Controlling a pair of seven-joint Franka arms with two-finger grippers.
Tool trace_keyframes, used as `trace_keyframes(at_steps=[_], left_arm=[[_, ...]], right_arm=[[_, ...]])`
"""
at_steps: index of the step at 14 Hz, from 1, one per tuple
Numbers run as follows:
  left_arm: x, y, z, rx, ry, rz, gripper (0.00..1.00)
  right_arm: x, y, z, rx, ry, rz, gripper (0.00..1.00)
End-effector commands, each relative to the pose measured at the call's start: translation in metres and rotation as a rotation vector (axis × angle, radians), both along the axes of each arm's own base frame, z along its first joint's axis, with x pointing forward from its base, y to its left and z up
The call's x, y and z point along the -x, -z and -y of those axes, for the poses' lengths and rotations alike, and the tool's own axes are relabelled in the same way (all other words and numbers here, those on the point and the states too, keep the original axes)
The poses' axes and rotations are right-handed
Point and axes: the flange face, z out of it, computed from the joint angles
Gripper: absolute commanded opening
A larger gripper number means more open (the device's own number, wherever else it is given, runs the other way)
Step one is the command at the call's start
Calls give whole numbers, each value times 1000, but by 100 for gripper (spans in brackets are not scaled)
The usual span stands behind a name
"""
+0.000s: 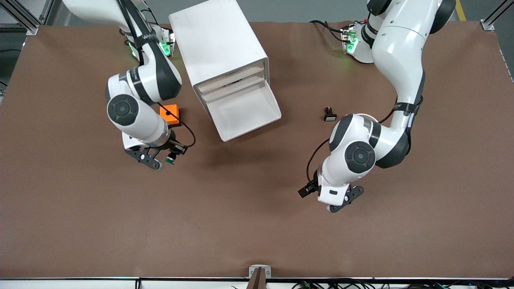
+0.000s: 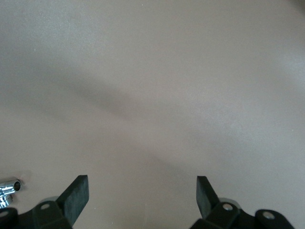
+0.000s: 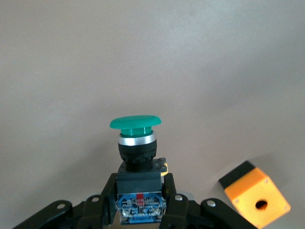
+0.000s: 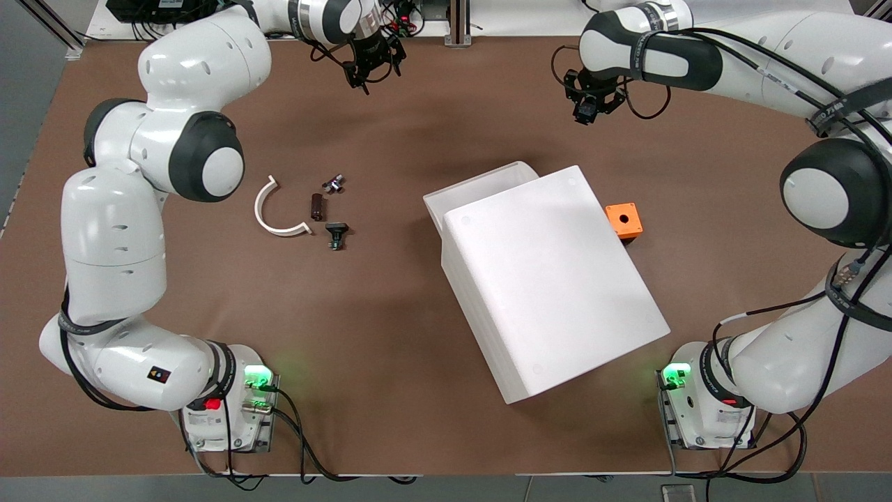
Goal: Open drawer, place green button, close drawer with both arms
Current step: 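Lift the green button and carry it over the open drawer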
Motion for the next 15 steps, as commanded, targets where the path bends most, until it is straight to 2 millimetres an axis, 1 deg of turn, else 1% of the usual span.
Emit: trace_keyframes(at_steps=[1,3,5,9,11,14,15], left_arm=[[2,-3,1,-19,15,17,99],[1,-3,0,-18,15,19,99],[1,-3,0,-19,15,17,99],[2,-3,1,-17,13,16,99],[1,-4,0,-18,10,19,99],[2,-3,1,-18,16,19,99],[1,-3,0,-19,15,17,99]], right_arm=[[31,-17,-38,-11,66,4,0],[50,-16,-73,-3,117,2,0],[66,-15,-98,4,167,0,0],[87,-11,-129,16,258,-4,0],[100,-11,-148,12,304,4,0],[116,3,-170,14,352,8,0],[122,10,-177,17,370,8,0]])
